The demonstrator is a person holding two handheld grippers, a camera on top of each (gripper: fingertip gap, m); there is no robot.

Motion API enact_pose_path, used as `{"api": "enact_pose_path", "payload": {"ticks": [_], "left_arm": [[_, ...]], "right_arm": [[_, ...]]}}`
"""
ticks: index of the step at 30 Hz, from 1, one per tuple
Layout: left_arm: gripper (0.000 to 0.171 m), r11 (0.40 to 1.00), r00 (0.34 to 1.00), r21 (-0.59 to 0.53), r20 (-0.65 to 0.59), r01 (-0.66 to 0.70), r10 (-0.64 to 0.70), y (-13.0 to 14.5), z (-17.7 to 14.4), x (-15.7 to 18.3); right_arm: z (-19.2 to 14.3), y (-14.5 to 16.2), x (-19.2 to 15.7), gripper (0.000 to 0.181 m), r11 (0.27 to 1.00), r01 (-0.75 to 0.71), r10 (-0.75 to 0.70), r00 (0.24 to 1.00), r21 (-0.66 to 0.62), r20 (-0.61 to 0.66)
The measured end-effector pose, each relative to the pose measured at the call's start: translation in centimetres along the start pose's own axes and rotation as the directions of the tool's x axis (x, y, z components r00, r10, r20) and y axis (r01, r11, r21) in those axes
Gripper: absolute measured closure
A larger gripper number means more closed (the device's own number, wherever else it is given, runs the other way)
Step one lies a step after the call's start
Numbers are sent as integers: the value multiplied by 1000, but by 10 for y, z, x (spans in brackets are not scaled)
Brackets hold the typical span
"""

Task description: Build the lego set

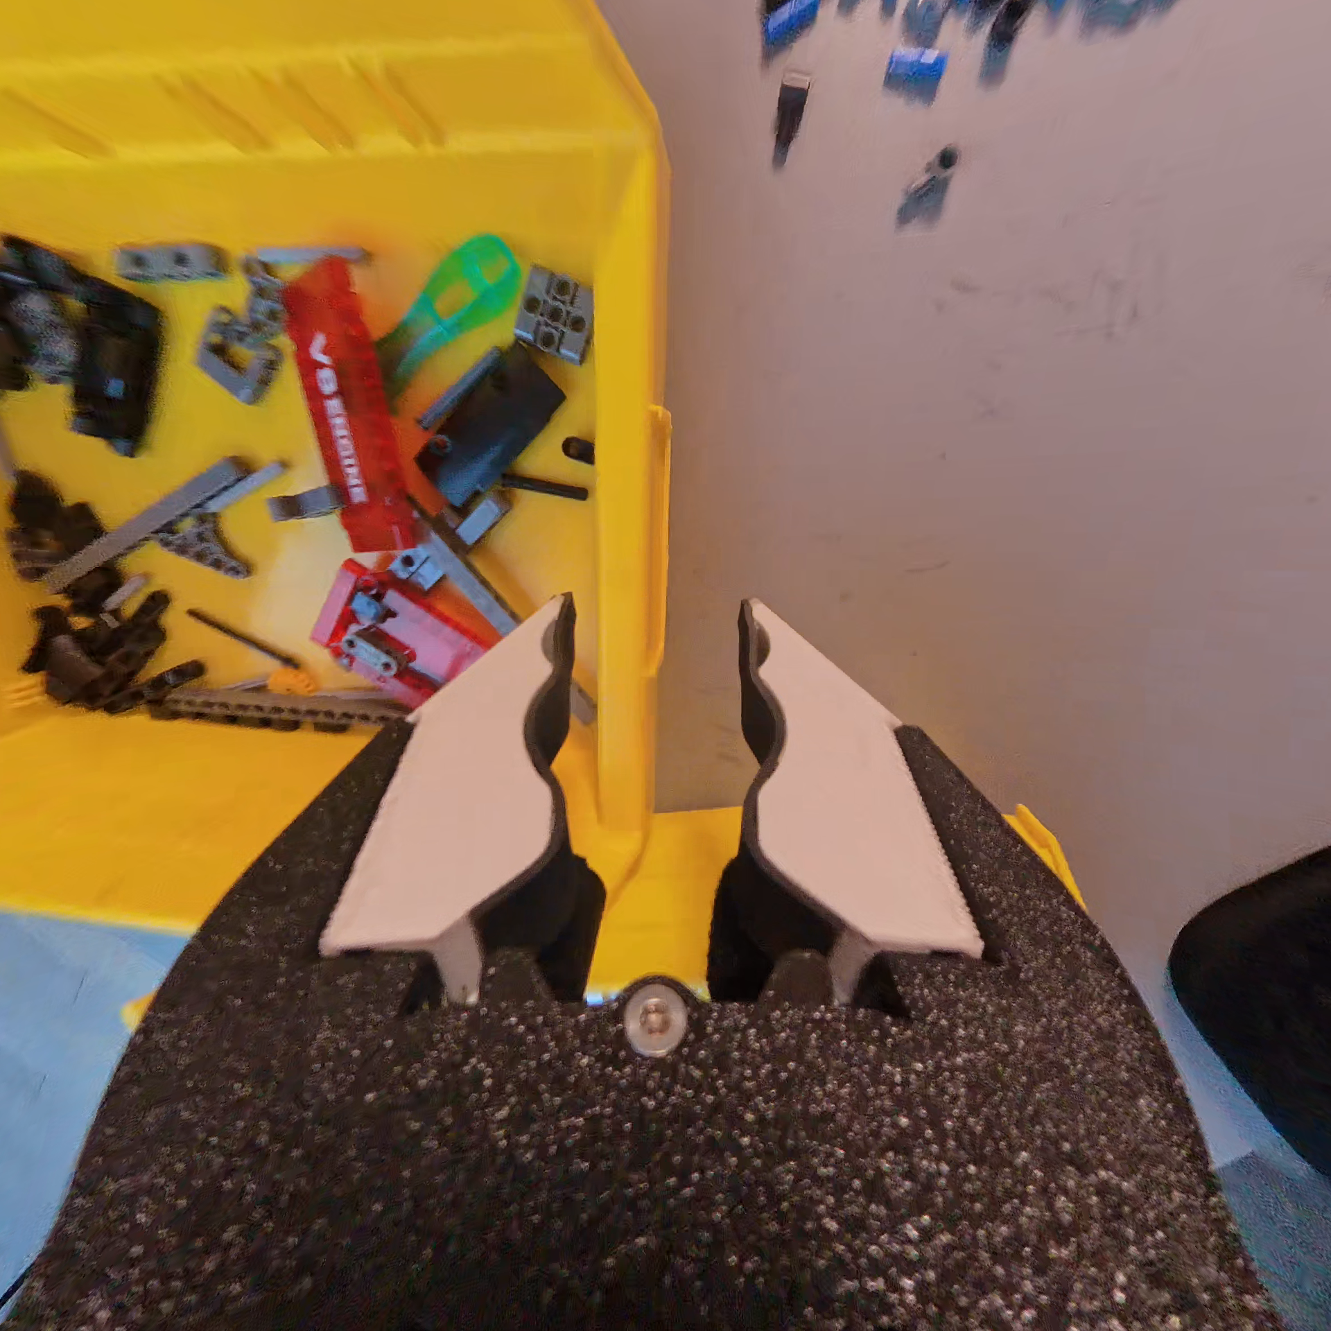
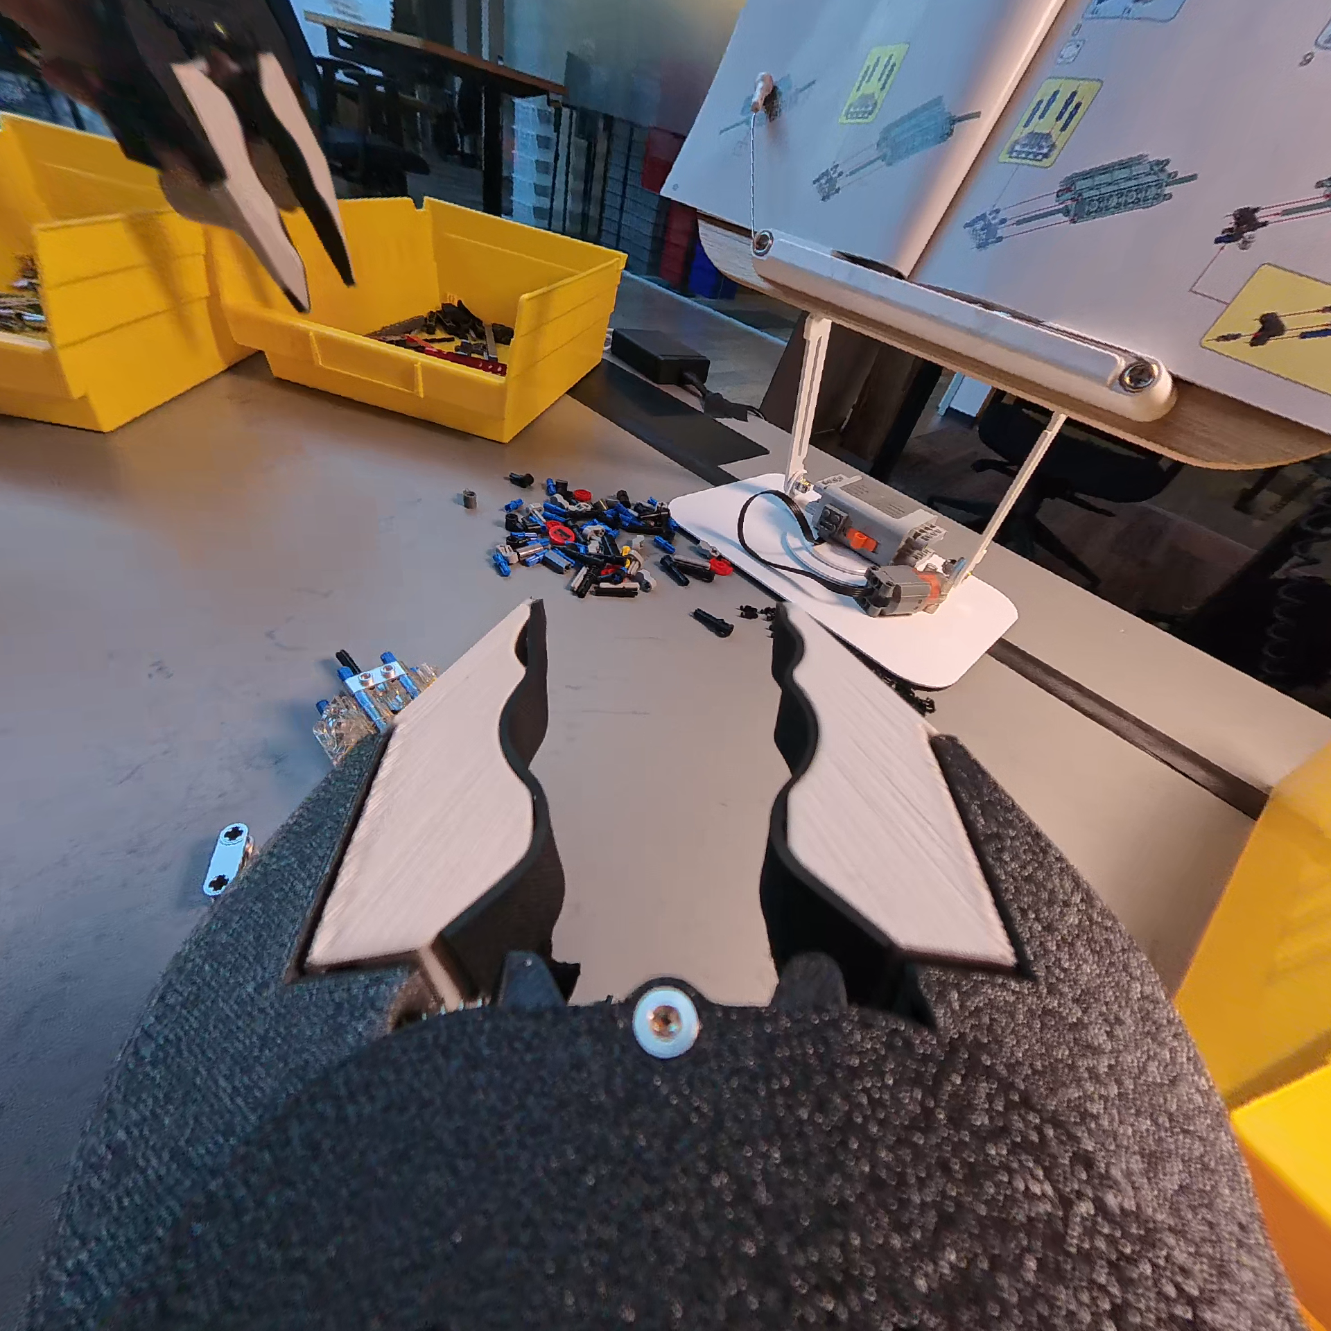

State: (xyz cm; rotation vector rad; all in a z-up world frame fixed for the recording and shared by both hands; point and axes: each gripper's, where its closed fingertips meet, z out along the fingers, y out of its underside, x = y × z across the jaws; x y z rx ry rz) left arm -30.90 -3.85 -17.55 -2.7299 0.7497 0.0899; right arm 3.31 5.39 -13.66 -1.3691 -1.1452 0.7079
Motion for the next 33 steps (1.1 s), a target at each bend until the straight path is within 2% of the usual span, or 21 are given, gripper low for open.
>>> {"api": "enact_pose_path", "payload": {"ticks": [3, 4, 5, 8, 11, 13, 16, 17, 21, 24, 27, 29, 31, 33], "left_arm": [[129, 979, 998, -200, -55, -34, 23, 9, 43, -7], [142, 968, 997, -248, -64, -48, 33, 14, 53, -9], [150, 956, 994, -286, -104, -60, 31, 18, 59, -6], [151, 947, 993, -314, -109, -73, 40, 18, 58, -1], [149, 967, 966, -231, -255, -107, 46, 3, 30, 47], [150, 973, 961, -202, -273, -113, 55, -5, 17, 60], [149, 971, 996, -240, -86, -22, 2, 2, 32, 18], [149, 967, 998, -256, -69, -5, -13, 6, 35, 12], [150, 973, 980, -221, -197, -60, 16, -7, 39, 53], [149, 958, 980, -271, -193, -93, 41, 0, 51, 59], [148, 966, 977, -252, -214, -62, 7, 0, 54, 61], [138, 972, 968, -230, -252, -55, -5, -1, 47, 64], [138, 989, 963, -151, -268, -7, -34, -12, 30, 57], [138, 996, 971, -42, -221, 78, -85, -27, 9, 31]], "right_arm": [[-2, -1, 0, 121, 1000, -4, 4, 1000, 12, 5], [-3, -1, 0, 121, 1000, -6, 6, 1000, 13, 7], [-3, -1, 0, 121, 1000, -7, 7, 1000, 14, 10], [-6, -1, 0, 121, 1000, -14, 14, 1000, 12, 18], [-7, 0, 0, 121, 1000, -31, 30, 999, 7, 31], [-6, 0, -1, 121, 999, -34, 34, 999, 3, 41], [-4, 2, -4, 121, 1000, -28, 28, 998, -11, 55], [-4, 2, -5, 121, 1000, -25, 25, 998, -12, 56], [-7, 1, -3, 121, 1000, -31, 31, 998, -3, 50], [-7, 2, -1, 121, 998, -56, 57, 997, -8, 56], [-8, 1, 0, 121, 998, -57, 57, 997, -1, 53], [-8, 1, 0, 121, 998, -61, 61, 997, 0, 53], [-8, 1, 1, 121, 998, -70, 69, 996, 1, 55], [-9, 1, 2, 121, 997, -76, 75, 996, 5, 53]]}}
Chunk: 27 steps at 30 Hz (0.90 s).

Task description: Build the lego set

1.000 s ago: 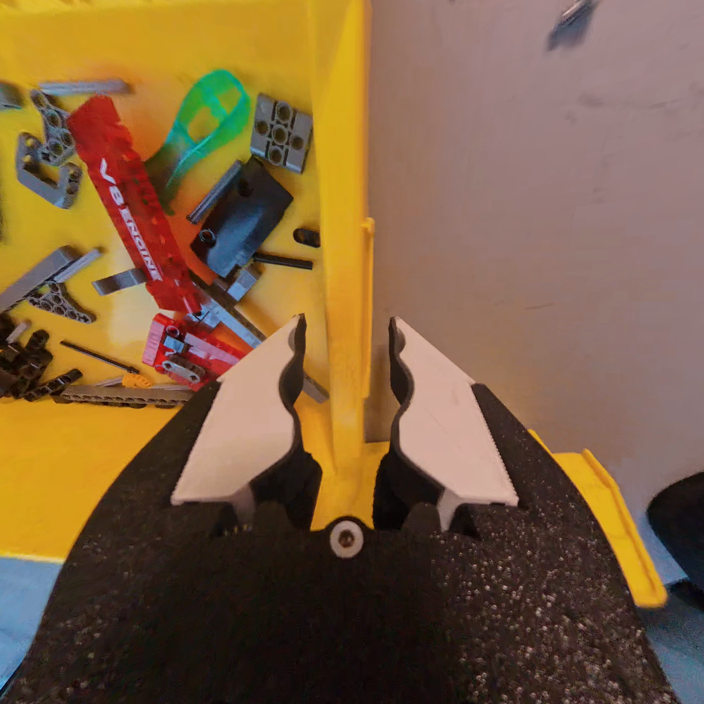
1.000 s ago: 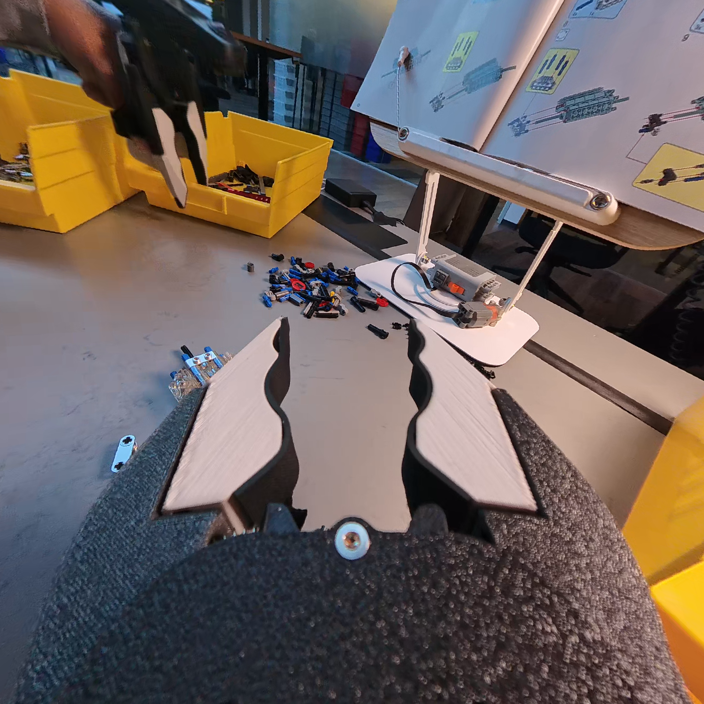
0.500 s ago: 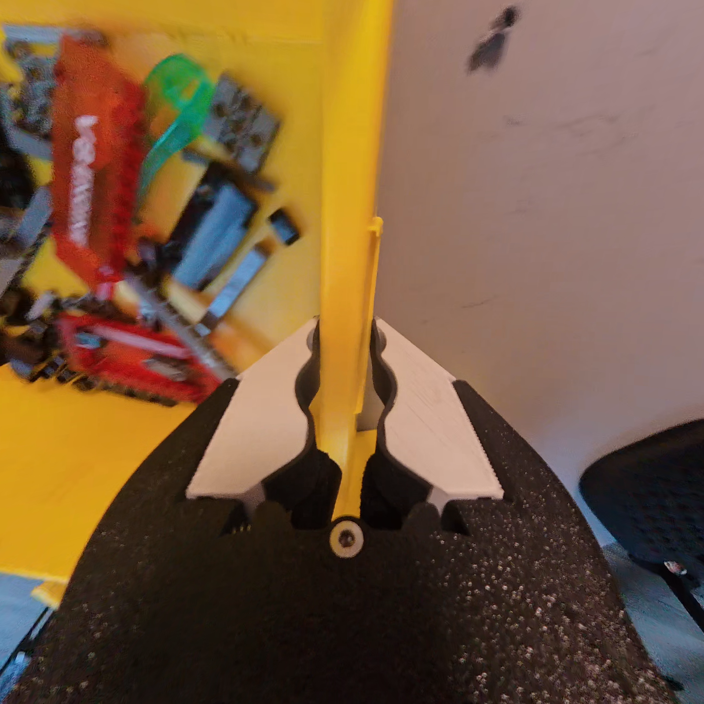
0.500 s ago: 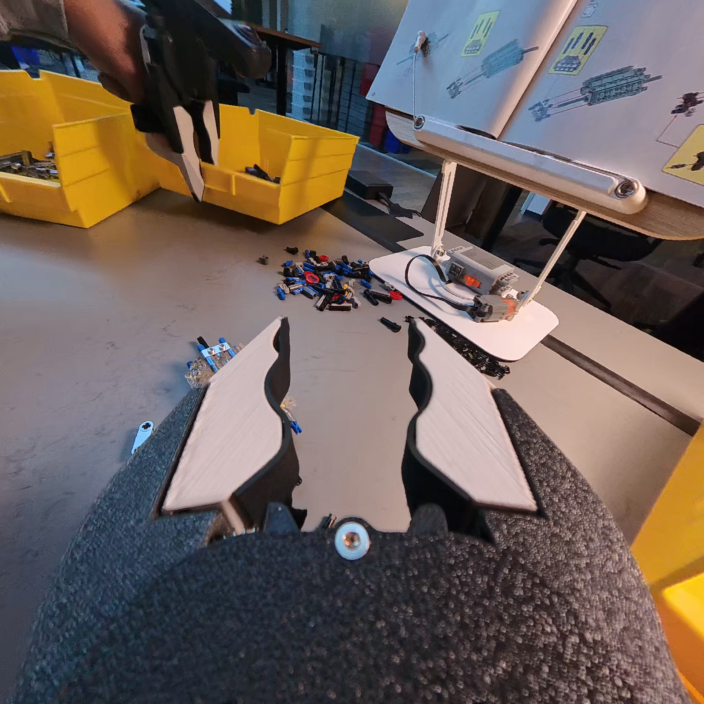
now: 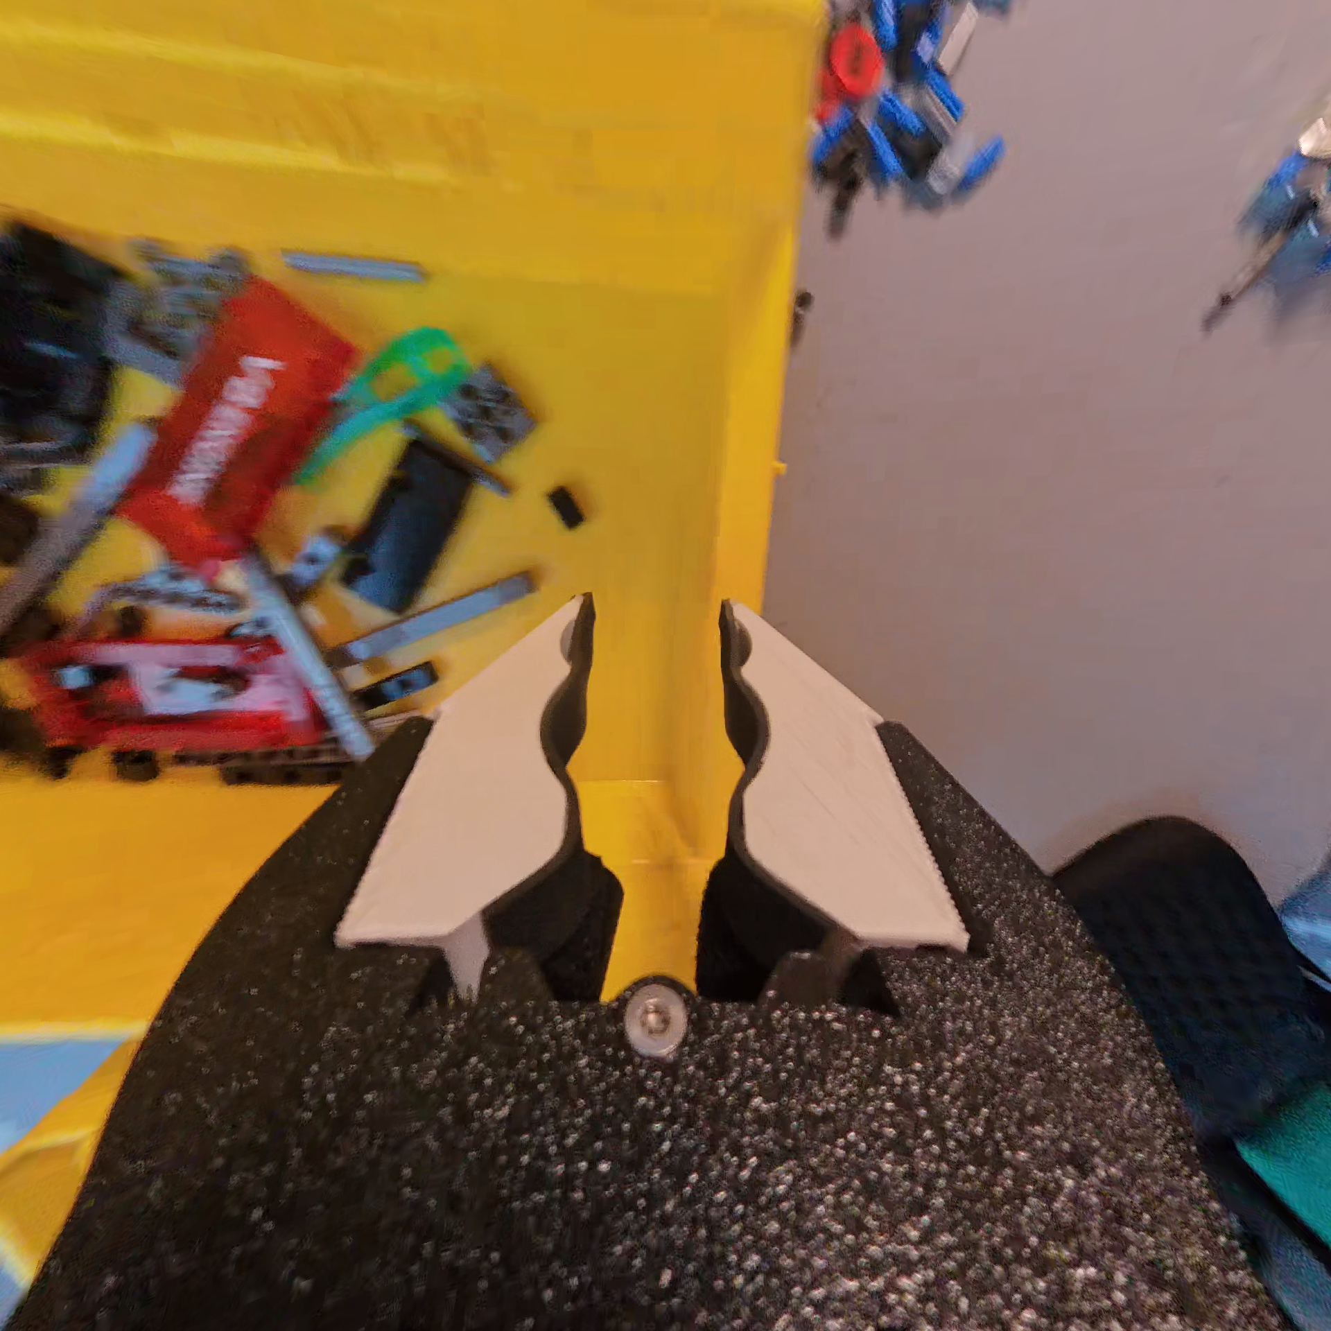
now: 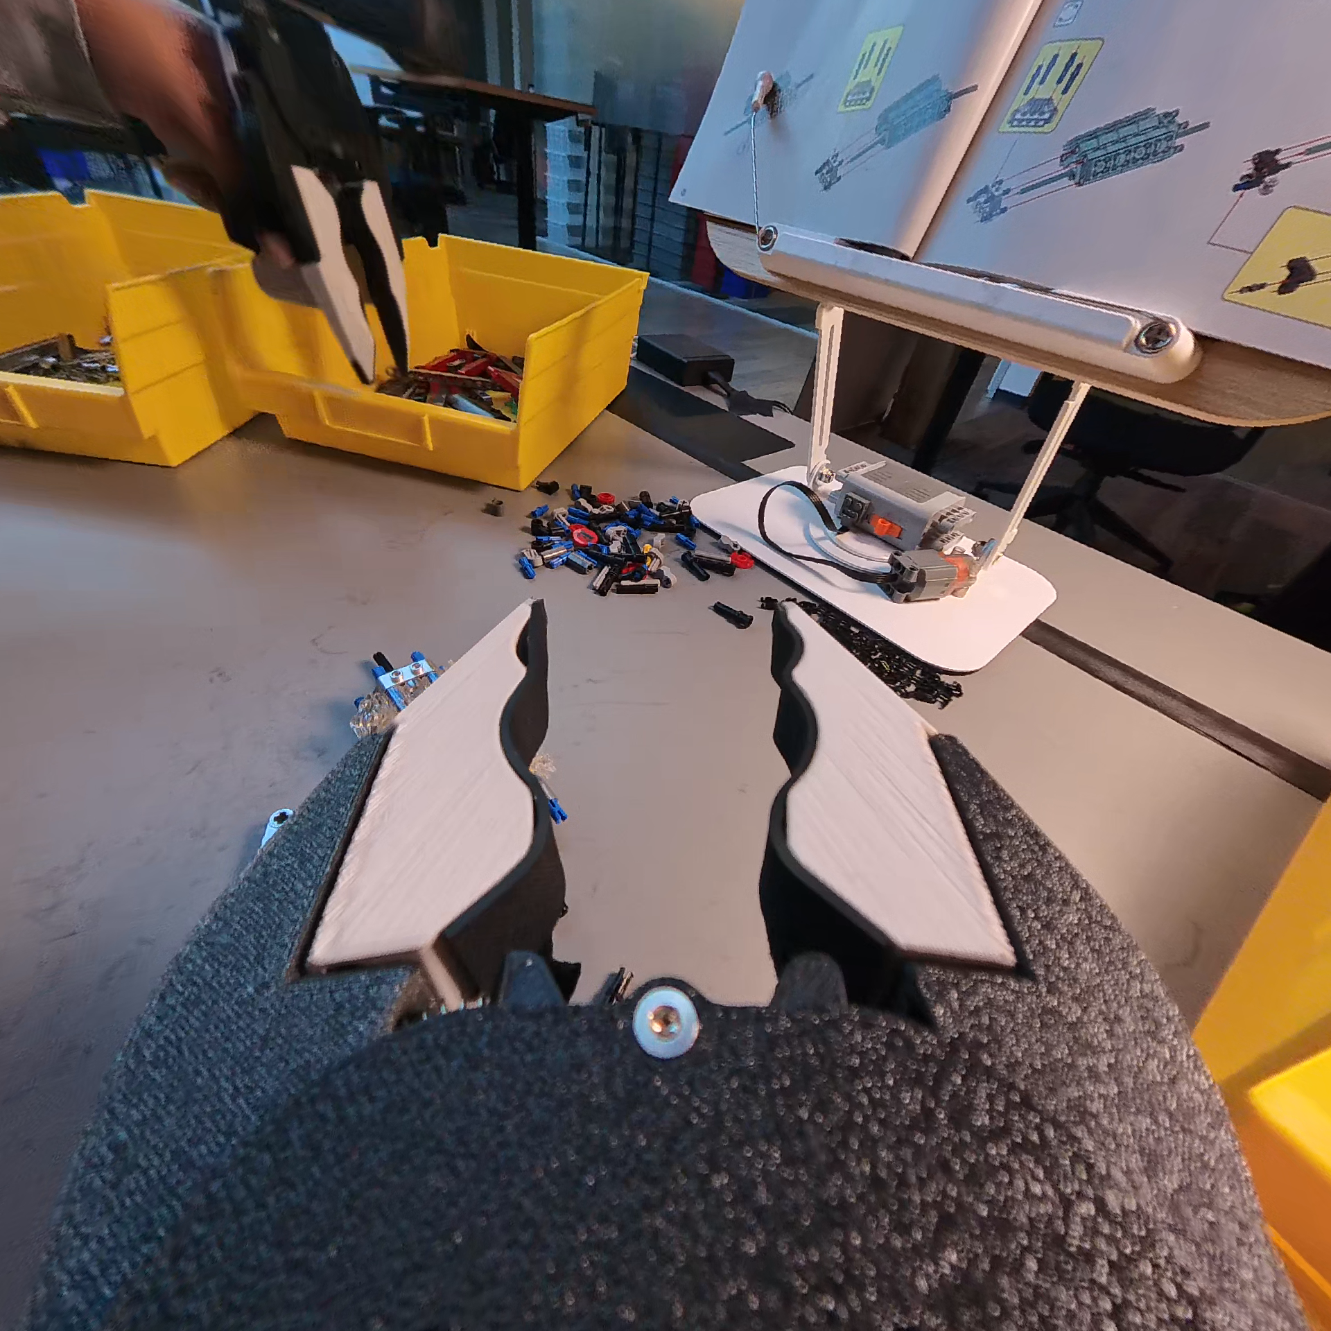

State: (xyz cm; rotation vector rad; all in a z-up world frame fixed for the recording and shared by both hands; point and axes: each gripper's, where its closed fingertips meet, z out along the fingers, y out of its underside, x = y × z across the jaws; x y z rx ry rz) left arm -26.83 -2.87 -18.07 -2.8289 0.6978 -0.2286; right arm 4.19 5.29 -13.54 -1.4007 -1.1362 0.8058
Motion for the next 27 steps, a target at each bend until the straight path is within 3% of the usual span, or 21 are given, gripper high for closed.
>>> {"api": "enact_pose_path", "payload": {"ticks": [4, 8, 19, 27], "left_arm": [[133, 988, 963, 140, 251, 68, -102, -7, -50, -73], [133, 976, 921, 181, 346, 120, -177, -5, -65, -127], [135, 942, 894, 183, 308, 280, -326, -41, 3, -225], [150, 935, 905, 80, 238, 344, -353, -39, 44, -230]], "right_arm": [[0, 0, 2, 120, 1000, -11, 11, 1000, 4, -1], [0, 0, 1, 120, 1000, -4, 4, 1000, 6, 2], [1, 1, -2, 120, 1000, 11, -11, 1000, -5, 11], [-1, 0, 2, 120, 1000, -18, 18, 1000, 6, 13]]}}
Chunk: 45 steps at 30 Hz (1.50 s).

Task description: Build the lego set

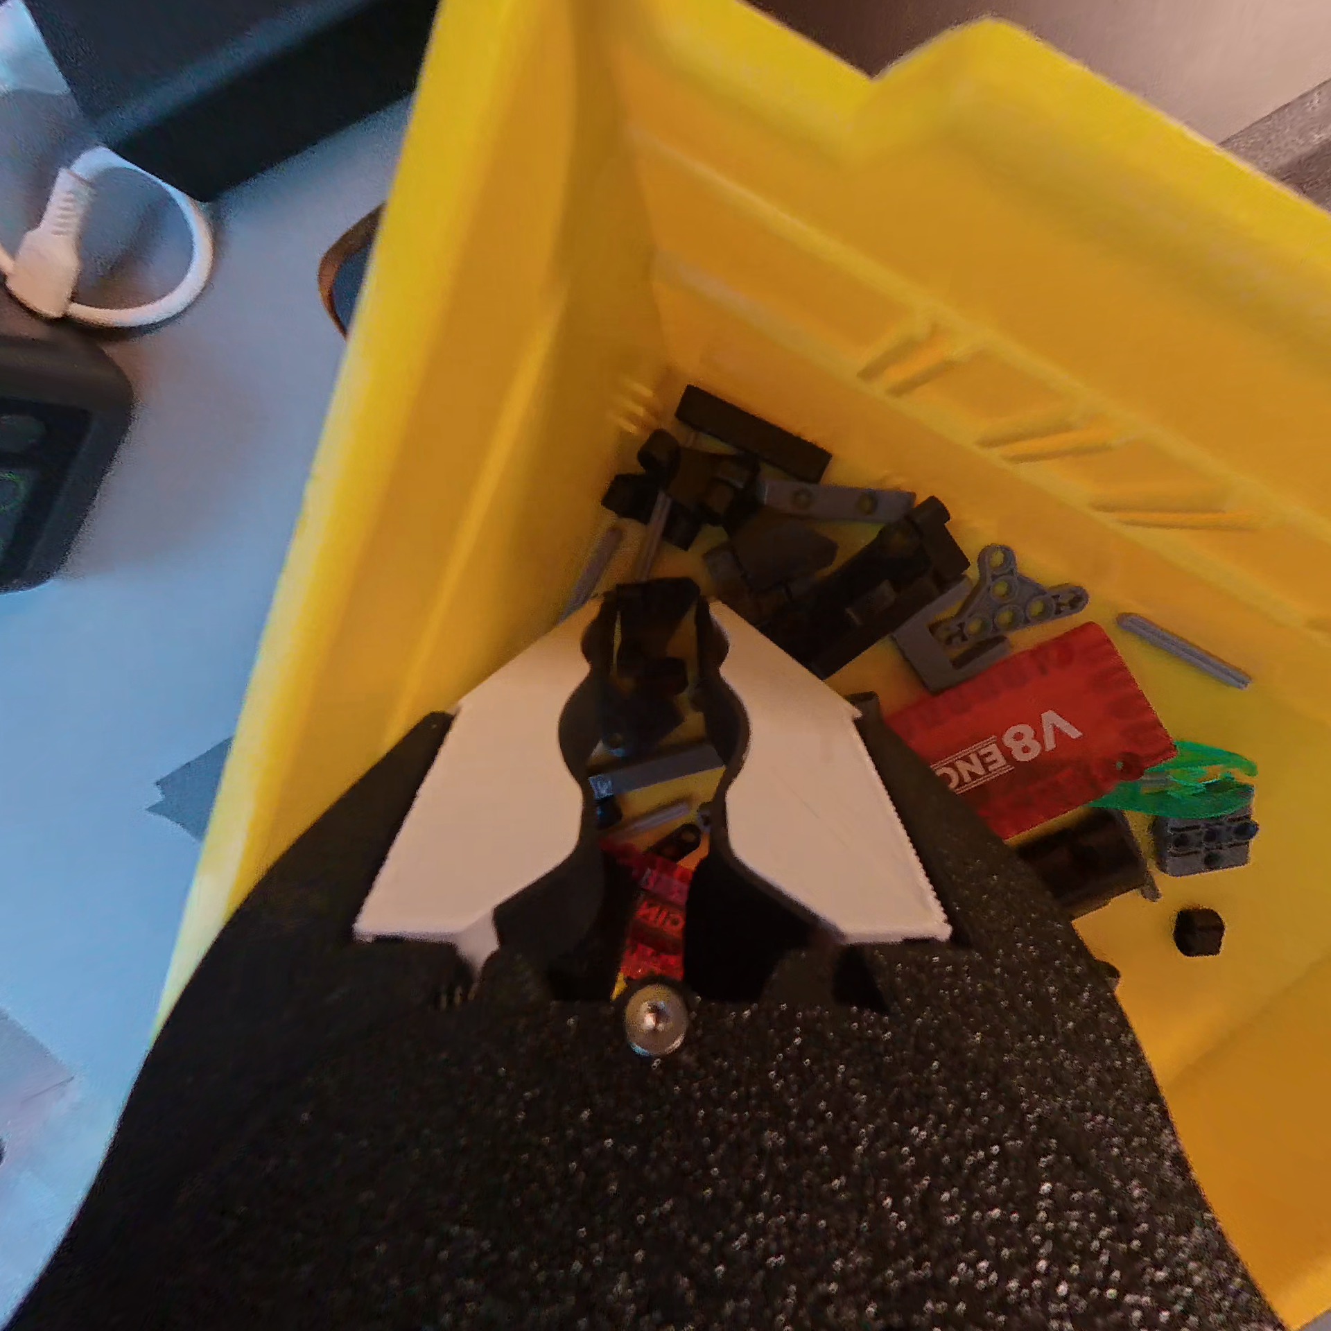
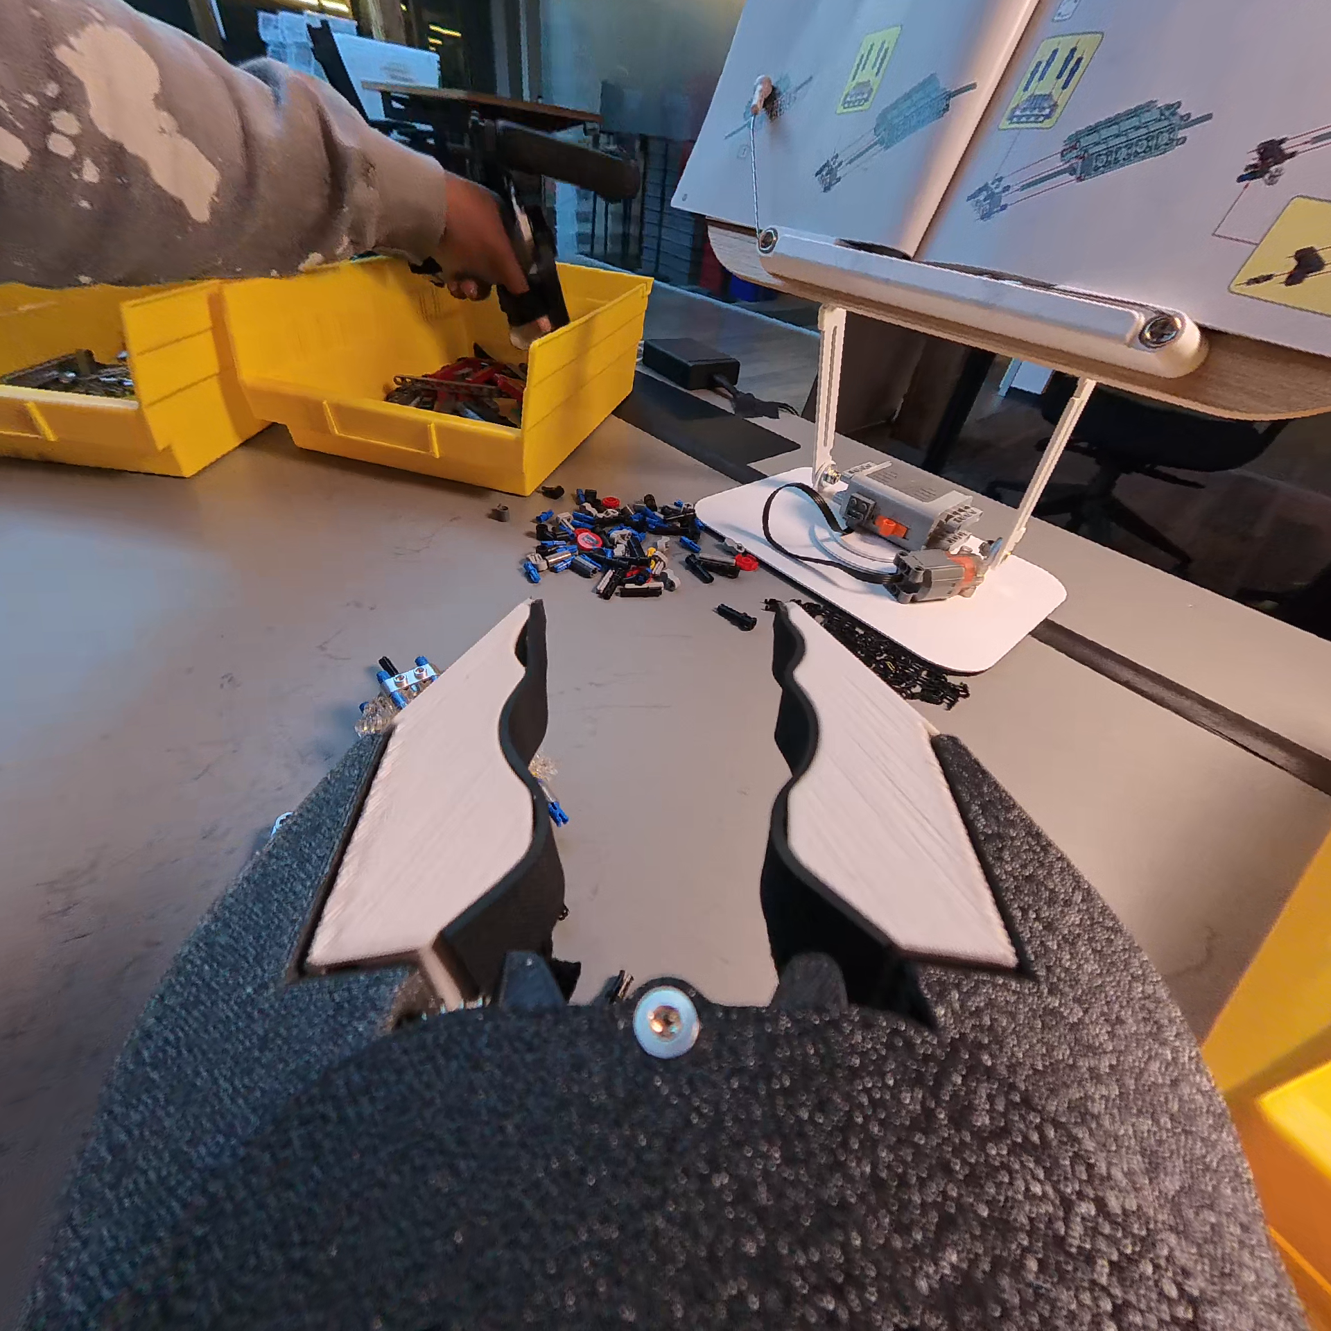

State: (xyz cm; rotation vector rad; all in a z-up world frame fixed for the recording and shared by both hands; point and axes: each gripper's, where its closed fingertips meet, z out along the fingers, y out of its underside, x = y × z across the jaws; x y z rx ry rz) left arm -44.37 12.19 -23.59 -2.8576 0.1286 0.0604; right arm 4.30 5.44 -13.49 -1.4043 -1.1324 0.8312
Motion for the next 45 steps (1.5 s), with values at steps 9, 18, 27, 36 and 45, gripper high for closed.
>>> {"api": "enact_pose_path", "payload": {"ticks": [9, 18, 27, 36, 45], "left_arm": [[165, 982, 994, -167, -84, -84, 71, 32, -18, 11], [132, 978, 974, 26, -91, -208, 210, -3, -28, 34], [171, 932, 924, -152, -255, -330, 285, 50, -31, 63], [152, 980, 970, -3, -139, -200, 198, 29, -52, 37], [135, 981, 990, 142, -24, -133, 137, -17, -15, 25]], "right_arm": [[1, 0, -2, 120, 1000, 8, -8, 1000, -6, 4], [5, 3, -7, 120, 999, 34, -34, 999, -25, 12], [5, 0, -6, 120, 1000, 17, -17, 1000, -12, 9], [11, 2, -14, 120, 997, 64, -64, 998, -38, 18], [13, 2, -16, 120, 997, 63, -62, 998, -39, 14]]}}
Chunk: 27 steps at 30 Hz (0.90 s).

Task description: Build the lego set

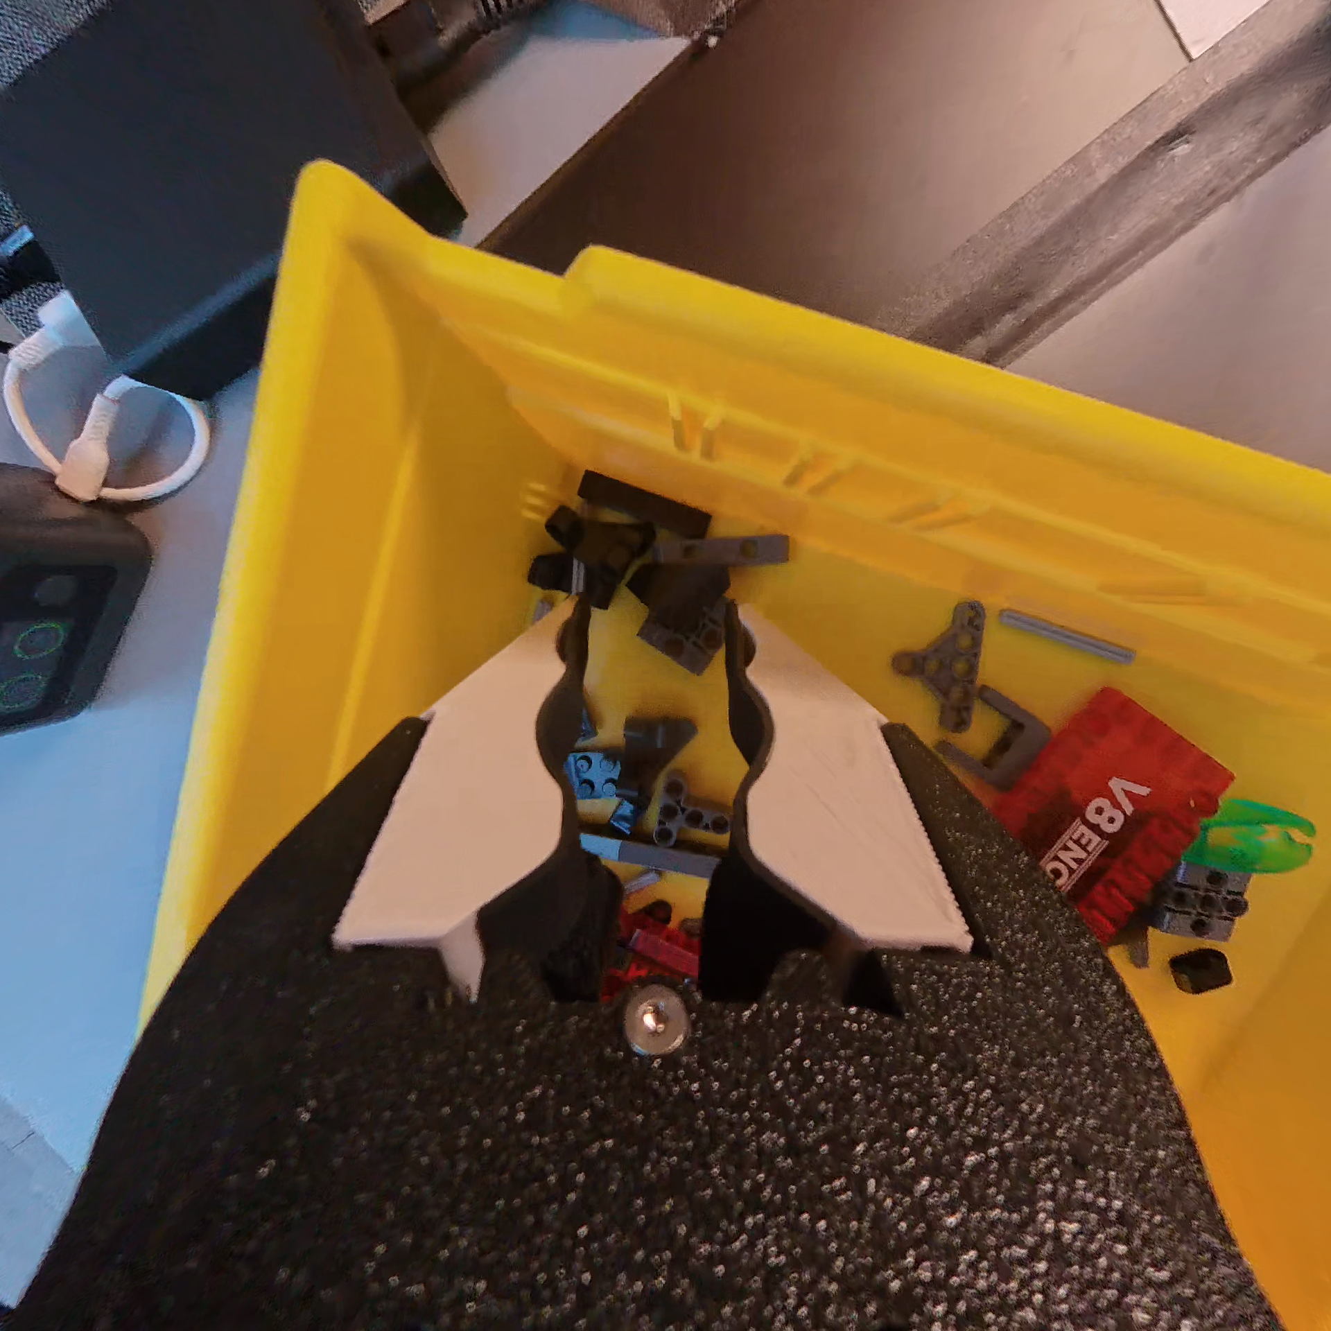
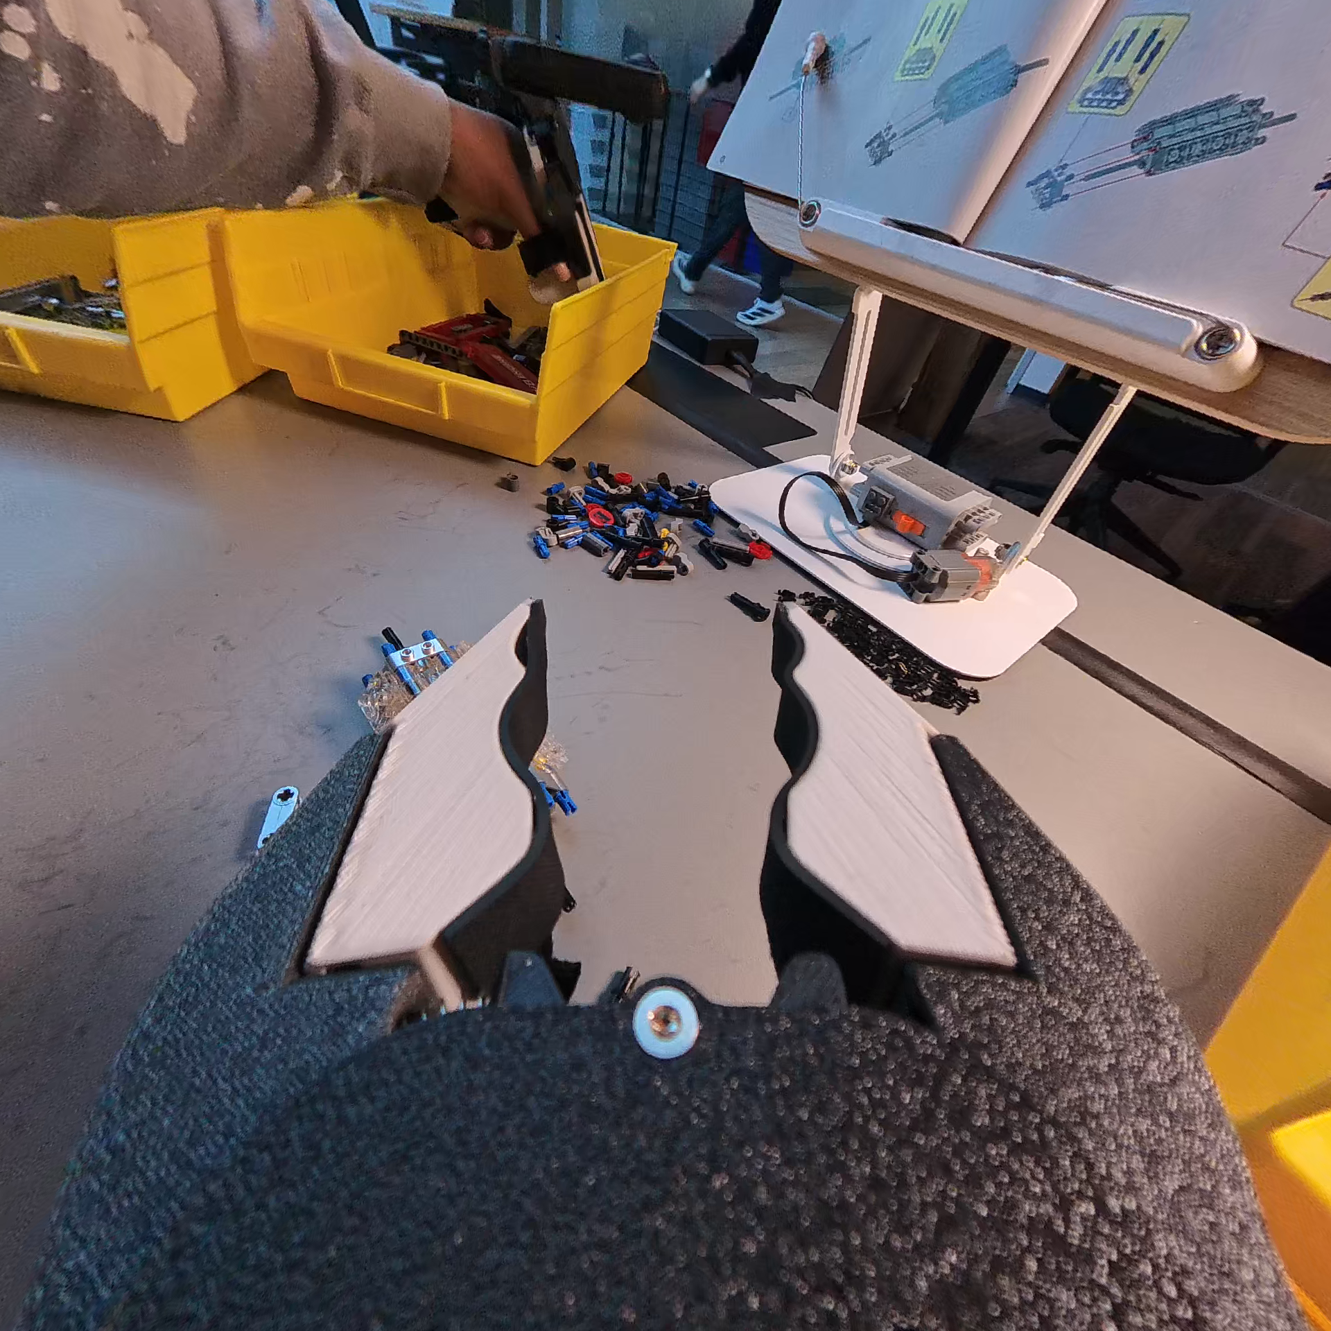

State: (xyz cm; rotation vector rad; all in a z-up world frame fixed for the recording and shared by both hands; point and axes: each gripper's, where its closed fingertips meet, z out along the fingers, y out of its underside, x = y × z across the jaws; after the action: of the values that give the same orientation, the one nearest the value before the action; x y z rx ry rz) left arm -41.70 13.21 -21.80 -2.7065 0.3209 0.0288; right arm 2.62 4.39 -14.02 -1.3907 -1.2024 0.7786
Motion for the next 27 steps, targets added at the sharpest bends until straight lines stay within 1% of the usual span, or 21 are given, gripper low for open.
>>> {"api": "enact_pose_path", "payload": {"ticks": [2, 3, 5, 7, 9, 11, 13, 15, 16, 19, 21, 25, 27], "left_arm": [[137, 999, 1000, -39, -9, -5, 4, 6, 7, 1], [144, 998, 1000, -58, -20, -6, 5, 10, 9, 3], [150, 995, 999, -97, -26, -30, 27, 18, 10, 5], [170, 990, 997, -128, -59, -52, 44, 26, 7, 11], [171, 985, 996, -163, -73, -64, 53, 36, 3, 14], [171, 975, 992, -212, -115, -72, 48, 48, -3, 20], [171, 962, 991, -257, -121, -94, 64, 58, -10, 21], [171, 962, 992, -257, -104, -89, 64, 57, -17, 18], [170, 967, 995, -243, -87, -75, 56, 53, -21, 15], [153, 982, 1000, -186, -25, -15, 11, 39, -28, 2], [148, 989, 1000, -147, 15, 21, -19, 30, -29, -5], [141, 991, 996, -106, 37, 81, -78, 21, -19, -11], [132, 988, 993, -103, 43, 113, -109, 20, -9, -14]], "right_arm": [[-1, -1, 0, 120, 1000, 2, -2, 1000, 9, -2], [-1, -2, -1, 120, 1000, 3, -3, 1000, 14, -2], [-1, -3, -1, 120, 1000, 3, -3, 1000, 16, 0], [0, -3, -2, 120, 1000, 3, -3, 1000, 14, 1], [0, -2, -2, 120, 1000, 1, -1, 1000, 12, 2], [0, -3, -2, 120, 1000, -4, 4, 1000, 14, 3], [0, -4, -1, 120, 1000, -10, 10, 1000, 19, 4], [-1, -4, -1, 120, 1000, -12, 12, 1000, 23, 5], [-1, -4, -2, 120, 1000, -11, 11, 1000, 25, 7], [-1, -4, -4, 119, 1000, -1, 1, 1000, 23, 9], [0, -4, -5, 119, 1000, 10, -10, 1000, 19, 12], [1, -2, -9, 119, 999, 33, -33, 999, 8, 18], [1, -1, -10, 119, 999, 40, -40, 999, 4, 20]]}}
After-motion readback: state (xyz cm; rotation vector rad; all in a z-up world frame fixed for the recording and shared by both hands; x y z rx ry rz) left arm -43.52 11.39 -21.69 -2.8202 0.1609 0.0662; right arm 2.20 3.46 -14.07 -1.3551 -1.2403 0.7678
